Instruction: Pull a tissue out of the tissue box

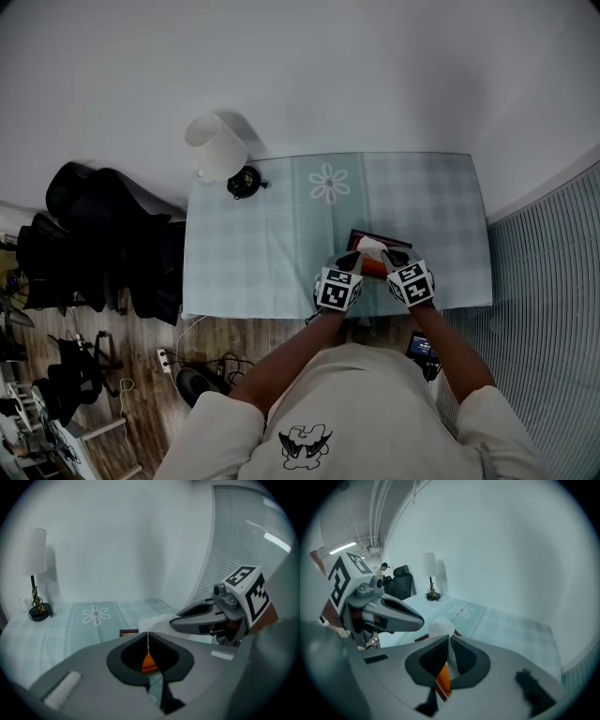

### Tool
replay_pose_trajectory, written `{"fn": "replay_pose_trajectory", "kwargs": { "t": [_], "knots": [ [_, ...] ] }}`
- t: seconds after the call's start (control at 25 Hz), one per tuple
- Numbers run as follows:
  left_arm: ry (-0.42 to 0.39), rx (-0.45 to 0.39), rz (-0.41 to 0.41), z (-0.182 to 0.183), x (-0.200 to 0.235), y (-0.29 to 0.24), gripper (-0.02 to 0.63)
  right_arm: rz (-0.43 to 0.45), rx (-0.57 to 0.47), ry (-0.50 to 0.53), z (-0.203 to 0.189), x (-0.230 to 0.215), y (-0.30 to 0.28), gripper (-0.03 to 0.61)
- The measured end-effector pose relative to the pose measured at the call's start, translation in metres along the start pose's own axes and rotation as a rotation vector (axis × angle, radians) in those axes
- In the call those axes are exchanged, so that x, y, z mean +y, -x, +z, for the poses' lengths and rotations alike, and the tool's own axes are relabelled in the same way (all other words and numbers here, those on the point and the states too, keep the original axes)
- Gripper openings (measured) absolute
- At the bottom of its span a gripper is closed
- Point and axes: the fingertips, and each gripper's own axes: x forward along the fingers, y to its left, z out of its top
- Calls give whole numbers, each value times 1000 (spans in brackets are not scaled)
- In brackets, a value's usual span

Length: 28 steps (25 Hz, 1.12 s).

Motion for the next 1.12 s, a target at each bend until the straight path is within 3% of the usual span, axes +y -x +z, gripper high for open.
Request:
{"fn": "replay_pose_trajectory", "kwargs": {
  "t": [0.4,0.88,1.12],
  "knots": [
    [-3,-113,17,45,3,39,12,-39,-193,-60,61,-3,69,14],
    [-55,-129,7,52,-13,52,12,-76,-241,-75,72,8,86,14],
    [-77,-191,-13,66,-28,82,12,-105,-315,-101,80,26,115,14]
  ]
}}
